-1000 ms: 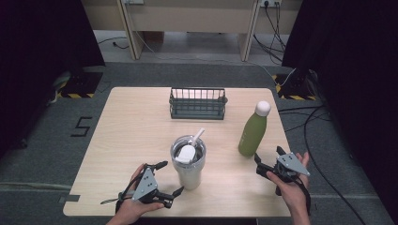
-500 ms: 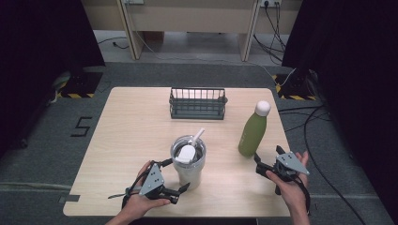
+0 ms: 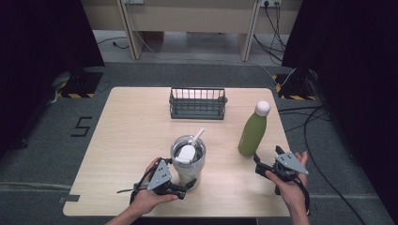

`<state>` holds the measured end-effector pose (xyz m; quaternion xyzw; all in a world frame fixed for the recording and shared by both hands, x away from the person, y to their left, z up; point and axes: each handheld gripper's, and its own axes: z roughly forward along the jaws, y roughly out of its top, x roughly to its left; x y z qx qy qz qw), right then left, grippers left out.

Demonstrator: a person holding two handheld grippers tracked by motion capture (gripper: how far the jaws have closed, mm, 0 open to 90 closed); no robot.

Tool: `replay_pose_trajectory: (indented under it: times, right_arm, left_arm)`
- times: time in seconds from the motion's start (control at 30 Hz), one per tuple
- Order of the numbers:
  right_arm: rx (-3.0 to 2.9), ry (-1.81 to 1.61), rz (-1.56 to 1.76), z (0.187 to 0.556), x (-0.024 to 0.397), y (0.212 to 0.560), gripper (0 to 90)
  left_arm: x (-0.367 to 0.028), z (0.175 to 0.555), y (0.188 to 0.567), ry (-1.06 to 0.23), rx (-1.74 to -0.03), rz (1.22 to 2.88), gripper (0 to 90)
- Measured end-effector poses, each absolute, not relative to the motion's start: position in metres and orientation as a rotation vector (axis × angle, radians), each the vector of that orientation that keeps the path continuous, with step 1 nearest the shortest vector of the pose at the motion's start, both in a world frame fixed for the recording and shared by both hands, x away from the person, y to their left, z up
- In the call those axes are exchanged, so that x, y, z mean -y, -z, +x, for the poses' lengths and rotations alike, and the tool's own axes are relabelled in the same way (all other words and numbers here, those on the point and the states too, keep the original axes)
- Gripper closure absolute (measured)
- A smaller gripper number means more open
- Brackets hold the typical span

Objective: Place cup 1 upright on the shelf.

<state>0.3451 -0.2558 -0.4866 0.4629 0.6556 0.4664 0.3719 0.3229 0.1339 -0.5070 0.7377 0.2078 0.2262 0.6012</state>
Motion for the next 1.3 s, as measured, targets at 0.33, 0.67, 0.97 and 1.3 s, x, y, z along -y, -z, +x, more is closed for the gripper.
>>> replay_pose_trajectory:
  times: [0.33,0.67,0.97,1.3]
  right_arm:
    - [-1.684,-1.196,1.187,0.3456,0.2549,0.4874,12.1]
    - [-1.685,-1.196,1.195,0.3461,0.2542,0.4892,12.2]
    - [-1.682,-1.198,1.195,0.3457,0.2538,0.4893,12.2]
    - [-1.681,-1.198,1.188,0.3443,0.2554,0.4896,12.5]
  left_arm:
    - [-0.1264,0.3293,0.5085,-0.532,-0.48,1.71,6.5]
    - [-0.127,0.3293,0.5088,-0.507,-0.504,1.693,9.0]
    - [-0.1269,0.329,0.5074,-0.506,-0.511,1.698,9.1]
    - [-0.1247,0.3247,0.5044,-0.526,-0.48,1.715,9.3]
